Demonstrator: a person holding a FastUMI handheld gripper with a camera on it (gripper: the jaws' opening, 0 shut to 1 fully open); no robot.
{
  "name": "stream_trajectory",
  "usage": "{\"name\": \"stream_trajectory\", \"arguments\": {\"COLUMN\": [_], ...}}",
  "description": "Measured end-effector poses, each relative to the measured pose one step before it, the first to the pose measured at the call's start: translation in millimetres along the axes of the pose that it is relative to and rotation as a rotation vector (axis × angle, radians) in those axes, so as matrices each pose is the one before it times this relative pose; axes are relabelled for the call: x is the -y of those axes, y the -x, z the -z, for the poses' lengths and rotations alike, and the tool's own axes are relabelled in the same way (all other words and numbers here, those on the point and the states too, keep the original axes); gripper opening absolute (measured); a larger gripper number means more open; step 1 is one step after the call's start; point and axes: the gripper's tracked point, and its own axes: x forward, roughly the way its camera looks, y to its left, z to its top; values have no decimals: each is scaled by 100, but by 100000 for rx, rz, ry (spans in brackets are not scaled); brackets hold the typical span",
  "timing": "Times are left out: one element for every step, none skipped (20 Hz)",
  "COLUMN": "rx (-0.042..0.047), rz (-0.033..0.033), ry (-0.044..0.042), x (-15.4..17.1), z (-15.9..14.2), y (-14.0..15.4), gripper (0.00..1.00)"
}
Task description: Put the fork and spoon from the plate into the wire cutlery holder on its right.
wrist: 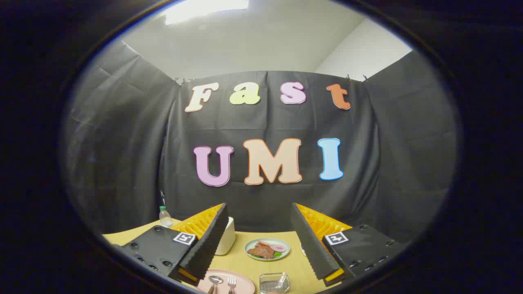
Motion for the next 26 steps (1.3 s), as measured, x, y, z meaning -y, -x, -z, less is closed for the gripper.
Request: {"name": "stream_trajectory", "arguments": {"rx": [63,63,280,63,30,-110,416,1778,723,-241,-464,-328,-211,84,369,199,33,-18,-142,-110,-159,-184,73,-16,209,158], "rz": [-247,-249,-221,-182,-396,-643,-661,-619,58,-51,-6,-50,-275,-269,-294,-146,-190,-176,-94,-111,-61,-117,-26,-85,-91,-99], "ry": [-53,50,95,337,32,-21,-652,-806,-24,480,532,62,-540,-775,-515,21,281,299,56,-92,-224,-259,-60,242,398,353], "x": [-109,-167,-37,-45,-159,-225,-166,-151,40,78,-25,-1,-89,-144,21,-35,46,-20,37,80,38,-2,6,75,78,-45], "z": [-90,-71,17,11,175,152,-127,-554,-280,65,351,139,33,-67,-140,-160,184,94,-25,208,-6,42,-41,6,-118,40], "y": [30,-8,19,15,14,85,139,77,-38,-29,-61,-92,-85,-61,-24,-57,87,-13,-28,6,-64,73,-43,-30,-11,-19], "gripper": [98,98,98,98,98,98,98,98,98,98,98,98,98,98,98,98,98,98,98,98,98,98,98,98,98,98]}}
